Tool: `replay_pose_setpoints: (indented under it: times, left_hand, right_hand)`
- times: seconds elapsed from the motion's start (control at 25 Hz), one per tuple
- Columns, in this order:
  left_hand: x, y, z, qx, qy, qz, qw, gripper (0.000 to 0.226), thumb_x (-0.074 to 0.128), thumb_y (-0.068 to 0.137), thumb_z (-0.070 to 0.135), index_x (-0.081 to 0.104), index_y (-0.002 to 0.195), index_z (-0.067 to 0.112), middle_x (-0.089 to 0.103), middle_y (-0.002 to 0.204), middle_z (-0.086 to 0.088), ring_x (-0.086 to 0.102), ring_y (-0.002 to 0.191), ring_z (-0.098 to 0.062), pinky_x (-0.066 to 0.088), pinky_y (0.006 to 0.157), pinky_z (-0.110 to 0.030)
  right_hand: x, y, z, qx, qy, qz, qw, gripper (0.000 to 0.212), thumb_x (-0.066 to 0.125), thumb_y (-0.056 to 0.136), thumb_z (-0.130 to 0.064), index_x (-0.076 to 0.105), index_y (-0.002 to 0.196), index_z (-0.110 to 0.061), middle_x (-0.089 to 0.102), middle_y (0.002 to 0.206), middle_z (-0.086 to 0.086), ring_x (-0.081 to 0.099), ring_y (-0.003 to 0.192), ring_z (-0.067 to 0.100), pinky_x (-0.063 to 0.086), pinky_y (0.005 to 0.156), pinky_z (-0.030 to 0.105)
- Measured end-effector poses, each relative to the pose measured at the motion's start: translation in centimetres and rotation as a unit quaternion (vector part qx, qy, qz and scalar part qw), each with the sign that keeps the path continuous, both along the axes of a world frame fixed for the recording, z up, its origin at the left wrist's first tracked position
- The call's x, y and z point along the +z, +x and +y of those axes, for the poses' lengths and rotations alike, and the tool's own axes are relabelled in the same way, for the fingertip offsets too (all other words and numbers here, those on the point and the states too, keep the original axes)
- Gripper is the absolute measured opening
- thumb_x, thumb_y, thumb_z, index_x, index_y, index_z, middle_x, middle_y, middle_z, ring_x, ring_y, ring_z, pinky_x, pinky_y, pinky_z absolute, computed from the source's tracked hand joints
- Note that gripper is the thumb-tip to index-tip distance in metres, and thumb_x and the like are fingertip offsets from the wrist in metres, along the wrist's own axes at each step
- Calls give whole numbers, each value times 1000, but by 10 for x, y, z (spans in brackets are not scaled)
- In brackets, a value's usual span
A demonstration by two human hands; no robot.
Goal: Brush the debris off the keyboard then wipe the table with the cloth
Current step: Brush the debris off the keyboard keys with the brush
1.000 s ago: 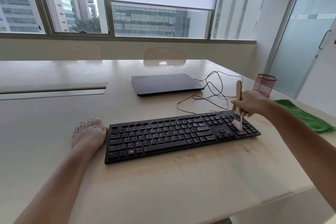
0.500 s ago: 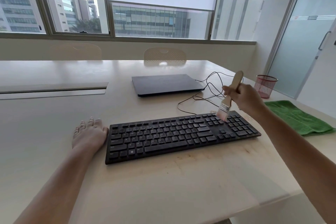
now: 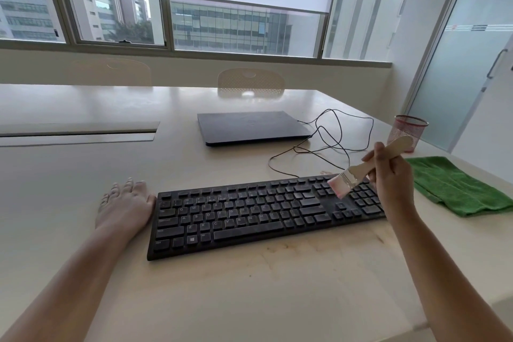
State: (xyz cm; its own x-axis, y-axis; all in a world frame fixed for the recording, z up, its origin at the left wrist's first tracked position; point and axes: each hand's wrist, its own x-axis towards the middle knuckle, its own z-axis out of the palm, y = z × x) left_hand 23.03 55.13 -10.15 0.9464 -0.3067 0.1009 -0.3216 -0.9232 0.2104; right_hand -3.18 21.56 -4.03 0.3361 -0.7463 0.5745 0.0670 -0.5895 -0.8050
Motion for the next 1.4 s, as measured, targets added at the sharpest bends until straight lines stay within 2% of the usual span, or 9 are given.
replay_pose_setpoints:
  times: [0.12,0.36,0.48,0.68,0.8,1.04,1.2,1.28,1.4]
  left_hand:
    - [1,3,-1,-1,-4,-3,1000,50,25,100,39,26,145,16,17,157,-7,13,145,-29,10,119,-37]
    - [2,-1,-1,-7,-11,1,1000,51,26,100,39,26,145,15,16,157,-7,13,145,-28,9,118,-36]
    - [2,-1,-2,-9,-5,3,1000,49,26,100,38,28,144,15,17,157,-8,13,145,-29,10,118,-37]
    - [3,-4,-2,-10,-14,0,1000,46,27,100,37,34,139,14,20,156,-9,15,144,-29,11,118,-38]
    - [3,-5,-3,-9,-12,1,1000,45,28,100,36,33,139,14,20,155,-10,15,144,-30,12,118,-38]
    - [4,-4,-4,-1,-18,2,1000,43,28,100,33,34,138,13,21,155,-10,15,144,-31,12,118,-38]
    - [4,-3,-8,9,-21,7,1000,42,28,100,33,36,135,12,22,155,-11,15,144,-32,12,118,-40]
    - [3,-2,-7,9,-19,7,1000,41,28,100,34,37,135,12,22,155,-12,15,144,-32,13,118,-40]
    - [2,-1,-7,8,-22,6,1000,41,28,100,34,37,134,12,22,155,-11,16,144,-33,13,118,-40]
  right_hand:
    - [-10,4,31,57,-54,38,996,34,47,97,-28,58,66,-20,54,42,-16,49,36,0,34,38,10]
    - [-15,0,31,-13,-123,40,991,57,32,83,-70,64,82,-22,55,47,-12,56,53,-7,36,46,7]
    - [-16,-1,12,-62,-118,66,989,64,29,84,-72,66,87,-20,58,56,-10,56,54,-4,39,49,16]
    - [2,29,-7,-97,-155,152,971,72,26,81,-72,66,87,-12,66,65,5,61,57,24,50,52,40]
    - [-2,39,-8,-47,-175,183,966,65,32,81,-65,69,94,-14,69,69,0,64,61,21,50,55,38]
    - [5,35,-5,-55,-141,251,956,40,40,92,-51,62,70,-25,66,62,3,65,58,23,52,56,34]
    - [10,38,-1,-51,-152,223,962,35,46,90,-50,66,81,-23,65,63,0,61,54,16,49,52,31]
    - [10,40,3,62,-104,182,976,33,52,85,-48,68,87,-19,64,62,-3,52,42,5,43,43,21]
    - [13,32,1,220,158,42,962,30,65,69,-44,72,82,-18,63,59,-4,41,37,2,36,35,15]
